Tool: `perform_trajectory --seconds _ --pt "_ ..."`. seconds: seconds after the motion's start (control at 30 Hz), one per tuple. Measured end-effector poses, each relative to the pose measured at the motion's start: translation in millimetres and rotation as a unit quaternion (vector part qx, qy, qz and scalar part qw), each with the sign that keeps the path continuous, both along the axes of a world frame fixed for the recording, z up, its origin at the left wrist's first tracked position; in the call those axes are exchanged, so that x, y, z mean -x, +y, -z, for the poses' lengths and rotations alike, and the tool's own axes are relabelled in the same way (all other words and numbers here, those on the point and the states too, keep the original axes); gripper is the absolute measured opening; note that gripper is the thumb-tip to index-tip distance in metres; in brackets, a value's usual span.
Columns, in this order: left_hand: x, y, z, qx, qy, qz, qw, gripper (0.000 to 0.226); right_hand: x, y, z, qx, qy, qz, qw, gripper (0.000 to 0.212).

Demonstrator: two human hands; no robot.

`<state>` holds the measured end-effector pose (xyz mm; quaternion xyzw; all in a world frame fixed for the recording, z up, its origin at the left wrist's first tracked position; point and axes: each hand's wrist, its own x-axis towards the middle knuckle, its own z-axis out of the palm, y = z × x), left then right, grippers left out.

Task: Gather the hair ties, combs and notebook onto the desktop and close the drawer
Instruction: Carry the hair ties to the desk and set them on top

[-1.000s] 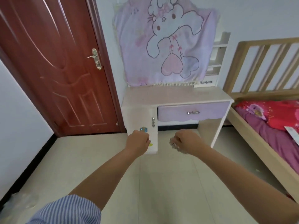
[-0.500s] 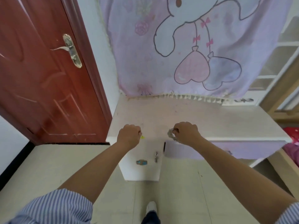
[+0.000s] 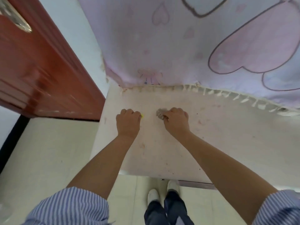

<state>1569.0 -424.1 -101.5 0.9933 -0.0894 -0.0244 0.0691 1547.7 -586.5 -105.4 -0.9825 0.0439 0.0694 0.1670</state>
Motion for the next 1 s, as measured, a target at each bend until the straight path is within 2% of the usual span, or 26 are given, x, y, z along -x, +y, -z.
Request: perform_trajectory --seconds 0.07,0.13,0.23,0.33,0.43,0.5,0.63,0.67,0.73,0.8,0.83,0.9,1.0 --pt "4 -4 15 -0.019 0.036 -0.003 0.999 0.016 5 8 24 -0.004 0.02 -0.019 1.0 0.024" --pt "9 -6 23 -0.01 0.04 -0.001 0.999 0.001 12 12 38 -0.023 -0.029 -0.027 0.999 0.015" --pt "13 -4 31 0.033 0.042 -0.033 0.998 0.007 14 9 42 -0.065 -0.088 -0.016 0.994 0.01" --pt "18 -5 33 0.038 0.029 -0.036 0.998 0.016 20 -4 33 -0.099 -0.06 -0.058 0.992 0.023" --pt "35 -16 26 0.117 0.001 -0.074 0.99 0.026 49 -30 30 -0.076 -0.099 -0.091 0.988 0.031" --pt "54 -34 25 0.166 -0.024 -0.033 0.985 0.025 83 -54 29 -0.056 -0.11 -0.072 0.99 0.029" --pt "107 -100 32 0.189 -0.025 0.174 0.966 0.024 171 -115 26 0.014 -0.095 0.016 0.995 0.021" --pt "120 -117 34 0.186 -0.013 0.218 0.958 0.027 192 -128 25 0.025 -0.088 0.041 0.995 0.018" --pt "149 -153 40 0.162 0.008 0.299 0.941 0.039 237 -151 27 0.047 -0.059 0.077 0.994 0.025" --pt "184 -186 47 0.121 0.071 0.343 0.929 0.049 280 -176 34 0.056 -0.017 0.102 0.993 0.03" --pt "201 -199 52 0.095 0.106 0.334 0.932 0.052 298 -186 39 0.05 0.007 0.112 0.992 0.029" --pt "221 -214 62 0.049 0.112 0.299 0.946 0.058 316 -203 51 0.048 0.035 0.115 0.992 0.013" --pt "235 -222 76 -0.001 0.073 0.266 0.961 0.061 314 -227 80 0.043 0.092 0.107 0.989 0.044"
